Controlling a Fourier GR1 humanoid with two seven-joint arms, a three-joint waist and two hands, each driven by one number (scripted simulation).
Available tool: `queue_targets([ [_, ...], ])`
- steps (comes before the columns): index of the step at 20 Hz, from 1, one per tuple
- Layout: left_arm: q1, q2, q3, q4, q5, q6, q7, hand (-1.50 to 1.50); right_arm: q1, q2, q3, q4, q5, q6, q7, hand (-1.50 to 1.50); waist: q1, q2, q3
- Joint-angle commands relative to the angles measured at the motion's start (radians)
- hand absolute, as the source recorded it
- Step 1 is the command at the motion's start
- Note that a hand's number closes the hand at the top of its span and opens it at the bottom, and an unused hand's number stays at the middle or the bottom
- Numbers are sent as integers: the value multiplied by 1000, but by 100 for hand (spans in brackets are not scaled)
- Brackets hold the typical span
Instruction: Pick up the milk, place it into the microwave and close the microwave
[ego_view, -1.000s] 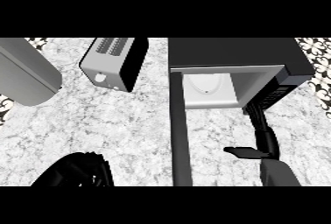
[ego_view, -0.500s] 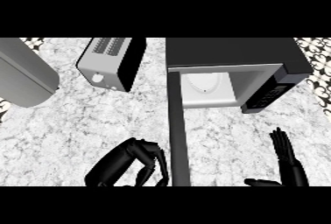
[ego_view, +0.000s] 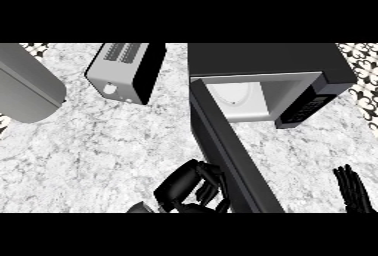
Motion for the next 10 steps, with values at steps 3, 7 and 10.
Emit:
queue_targets([
  [3,-51,-3,-154,236,45,257,-213,150,110,-58,-5,-206,-137,168,18,-150,-9,5,-1],
  [7,-144,-3,-229,304,187,359,-254,150,182,-39,46,-349,-188,179,71,-150,-31,8,-2],
  [10,-198,-3,-281,349,271,411,-240,150,181,-103,25,-428,-250,203,143,-150,-44,12,-2],
])
